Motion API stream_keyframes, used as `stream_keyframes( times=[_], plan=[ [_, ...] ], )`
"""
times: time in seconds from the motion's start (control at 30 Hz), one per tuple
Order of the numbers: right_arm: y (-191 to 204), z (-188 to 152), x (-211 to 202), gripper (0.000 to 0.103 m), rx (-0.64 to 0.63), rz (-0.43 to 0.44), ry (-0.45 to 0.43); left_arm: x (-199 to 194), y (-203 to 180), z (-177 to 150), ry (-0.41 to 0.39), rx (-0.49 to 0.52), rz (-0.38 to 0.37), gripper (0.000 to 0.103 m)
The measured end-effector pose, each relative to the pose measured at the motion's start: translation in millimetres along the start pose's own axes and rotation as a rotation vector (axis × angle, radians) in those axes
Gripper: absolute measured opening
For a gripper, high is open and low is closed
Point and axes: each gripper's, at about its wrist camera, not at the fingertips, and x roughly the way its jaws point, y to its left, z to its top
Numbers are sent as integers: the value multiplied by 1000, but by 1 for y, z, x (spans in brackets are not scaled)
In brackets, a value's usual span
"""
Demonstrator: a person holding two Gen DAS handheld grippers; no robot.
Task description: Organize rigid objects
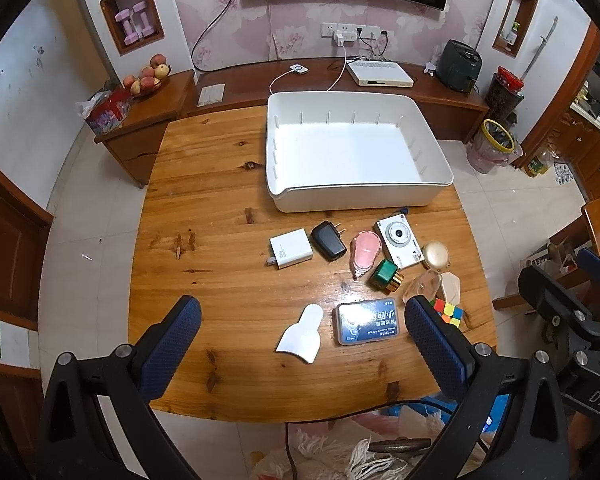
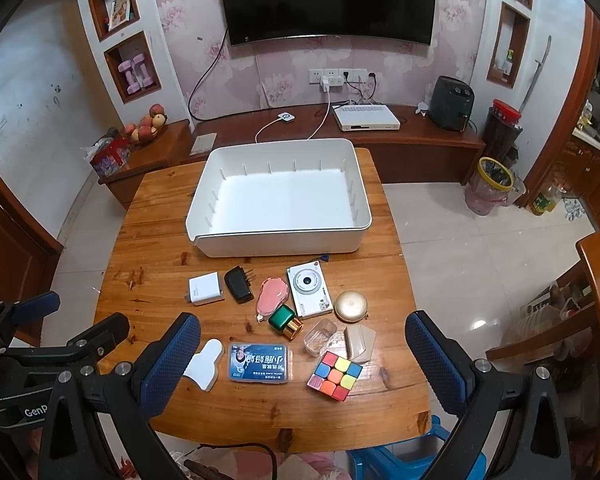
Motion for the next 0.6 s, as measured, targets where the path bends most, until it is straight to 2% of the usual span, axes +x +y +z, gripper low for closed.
stream_keyframes(
  times=[0.6],
  plan=[
    [-1, -2, 8, 102, 2, -6, 21, 15, -1, 0, 27, -20, -4, 102]
  ],
)
